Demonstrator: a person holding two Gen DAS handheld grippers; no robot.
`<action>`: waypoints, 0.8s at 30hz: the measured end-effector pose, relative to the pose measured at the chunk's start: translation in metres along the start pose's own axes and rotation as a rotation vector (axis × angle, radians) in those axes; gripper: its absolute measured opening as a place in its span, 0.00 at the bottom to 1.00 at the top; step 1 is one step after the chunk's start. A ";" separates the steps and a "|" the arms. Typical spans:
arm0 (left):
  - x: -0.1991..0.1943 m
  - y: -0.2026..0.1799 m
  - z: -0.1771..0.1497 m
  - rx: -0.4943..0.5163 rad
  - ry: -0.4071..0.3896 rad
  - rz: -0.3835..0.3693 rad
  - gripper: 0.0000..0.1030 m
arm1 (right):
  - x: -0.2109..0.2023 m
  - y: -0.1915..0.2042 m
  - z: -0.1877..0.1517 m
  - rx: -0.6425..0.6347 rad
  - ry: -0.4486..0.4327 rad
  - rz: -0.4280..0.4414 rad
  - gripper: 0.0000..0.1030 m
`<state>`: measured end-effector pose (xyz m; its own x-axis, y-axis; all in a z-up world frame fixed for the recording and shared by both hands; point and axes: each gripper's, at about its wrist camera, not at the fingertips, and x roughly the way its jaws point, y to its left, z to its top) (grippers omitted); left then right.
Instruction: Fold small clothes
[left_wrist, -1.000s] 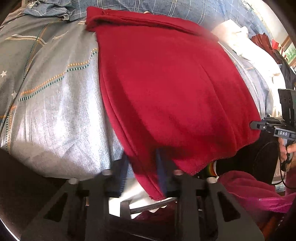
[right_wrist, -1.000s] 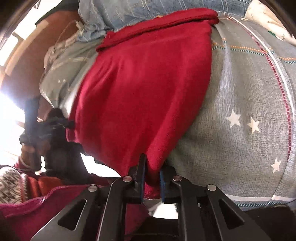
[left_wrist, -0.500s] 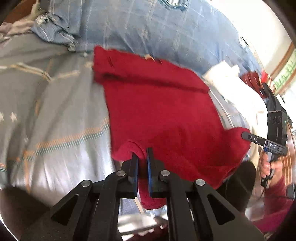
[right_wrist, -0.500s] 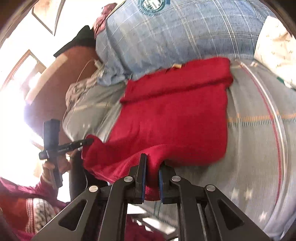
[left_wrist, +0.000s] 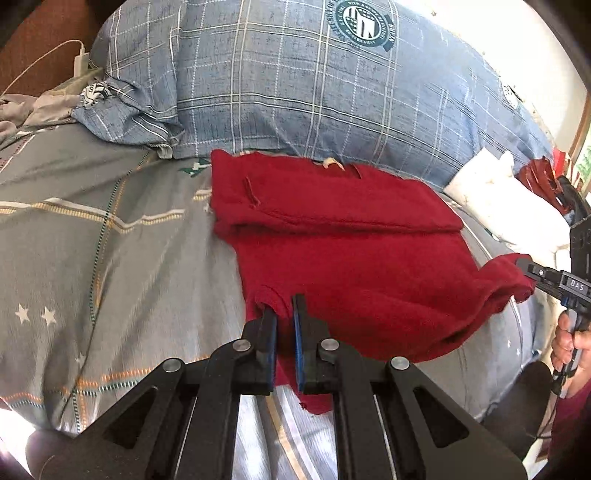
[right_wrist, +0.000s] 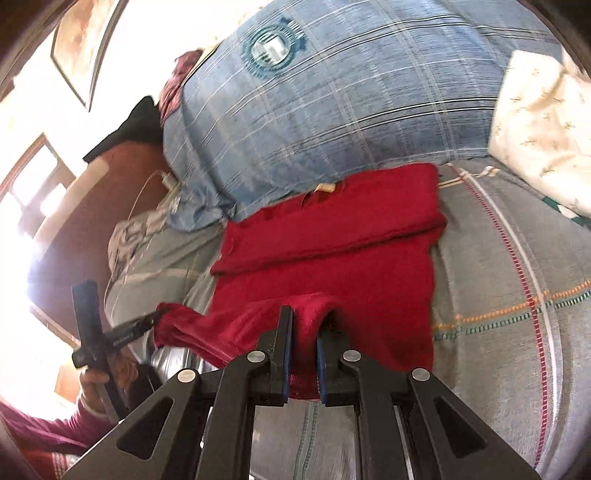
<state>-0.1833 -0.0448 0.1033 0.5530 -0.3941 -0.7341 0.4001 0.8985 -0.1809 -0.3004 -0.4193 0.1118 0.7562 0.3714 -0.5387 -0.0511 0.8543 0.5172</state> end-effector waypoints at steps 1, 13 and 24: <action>0.001 0.001 0.001 -0.004 -0.002 0.000 0.05 | -0.001 -0.004 0.001 0.016 -0.013 -0.005 0.09; 0.007 -0.002 0.010 -0.009 -0.009 0.018 0.05 | 0.002 -0.010 0.009 0.049 -0.048 -0.016 0.09; 0.008 -0.005 0.017 -0.003 -0.022 0.027 0.05 | 0.003 -0.013 0.016 0.057 -0.075 -0.029 0.09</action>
<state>-0.1683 -0.0553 0.1100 0.5799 -0.3734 -0.7241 0.3820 0.9097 -0.1632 -0.2870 -0.4348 0.1143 0.8036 0.3168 -0.5038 0.0068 0.8416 0.5400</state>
